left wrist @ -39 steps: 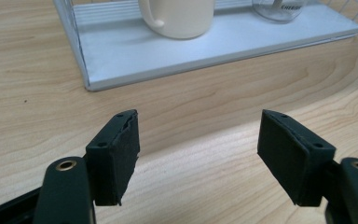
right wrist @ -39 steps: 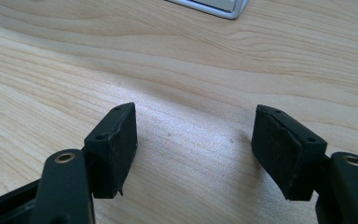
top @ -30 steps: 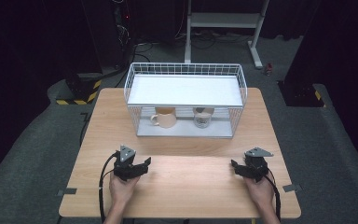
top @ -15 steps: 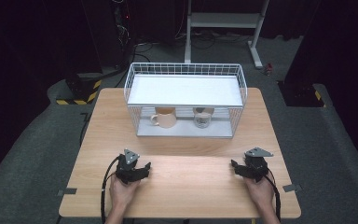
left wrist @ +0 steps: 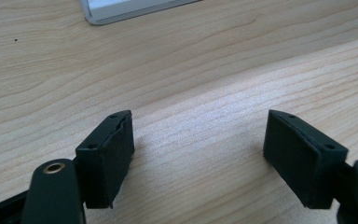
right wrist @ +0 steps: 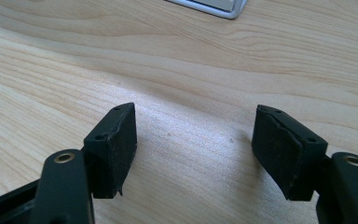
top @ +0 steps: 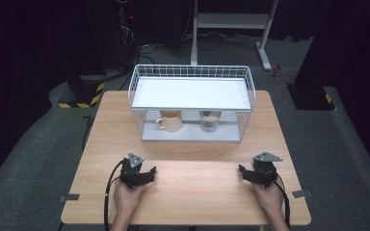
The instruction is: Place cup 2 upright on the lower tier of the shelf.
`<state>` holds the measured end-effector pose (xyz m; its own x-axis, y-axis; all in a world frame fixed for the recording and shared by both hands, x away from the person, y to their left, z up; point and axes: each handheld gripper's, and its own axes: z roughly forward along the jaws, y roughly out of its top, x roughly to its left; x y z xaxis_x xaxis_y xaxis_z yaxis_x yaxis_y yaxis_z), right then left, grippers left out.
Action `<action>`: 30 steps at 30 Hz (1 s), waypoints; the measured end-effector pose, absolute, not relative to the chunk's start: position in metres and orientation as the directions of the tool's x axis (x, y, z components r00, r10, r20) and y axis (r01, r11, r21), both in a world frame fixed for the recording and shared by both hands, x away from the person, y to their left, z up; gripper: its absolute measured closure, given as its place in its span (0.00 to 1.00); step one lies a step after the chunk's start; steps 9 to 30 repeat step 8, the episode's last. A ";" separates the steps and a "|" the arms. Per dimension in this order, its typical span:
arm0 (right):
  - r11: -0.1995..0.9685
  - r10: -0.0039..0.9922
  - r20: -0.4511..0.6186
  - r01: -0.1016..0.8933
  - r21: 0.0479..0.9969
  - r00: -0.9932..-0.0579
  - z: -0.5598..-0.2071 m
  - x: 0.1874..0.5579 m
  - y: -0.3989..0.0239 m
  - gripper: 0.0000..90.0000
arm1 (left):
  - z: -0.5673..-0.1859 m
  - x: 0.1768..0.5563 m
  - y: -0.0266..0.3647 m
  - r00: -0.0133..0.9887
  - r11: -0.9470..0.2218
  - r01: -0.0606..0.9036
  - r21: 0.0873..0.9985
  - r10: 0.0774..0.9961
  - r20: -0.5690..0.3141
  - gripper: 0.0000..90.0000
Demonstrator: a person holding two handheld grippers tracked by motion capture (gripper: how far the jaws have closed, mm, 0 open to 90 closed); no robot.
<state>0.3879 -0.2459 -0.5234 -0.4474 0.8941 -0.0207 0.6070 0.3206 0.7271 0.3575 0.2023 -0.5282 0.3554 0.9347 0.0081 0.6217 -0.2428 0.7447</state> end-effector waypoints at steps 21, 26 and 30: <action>0.321 0.894 -0.021 0.608 0.727 -0.447 -0.523 0.388 -0.246 0.34 | -0.528 0.357 0.202 0.357 -0.244 0.619 0.746 0.934 0.009 0.27; 0.321 0.894 -0.021 0.608 0.727 -0.447 -0.523 0.388 -0.246 0.34 | -0.528 0.357 0.202 0.357 -0.244 0.619 0.746 0.934 0.009 0.27; 0.321 0.894 -0.021 0.608 0.727 -0.447 -0.523 0.388 -0.246 0.34 | -0.528 0.357 0.202 0.357 -0.244 0.619 0.746 0.934 0.009 0.27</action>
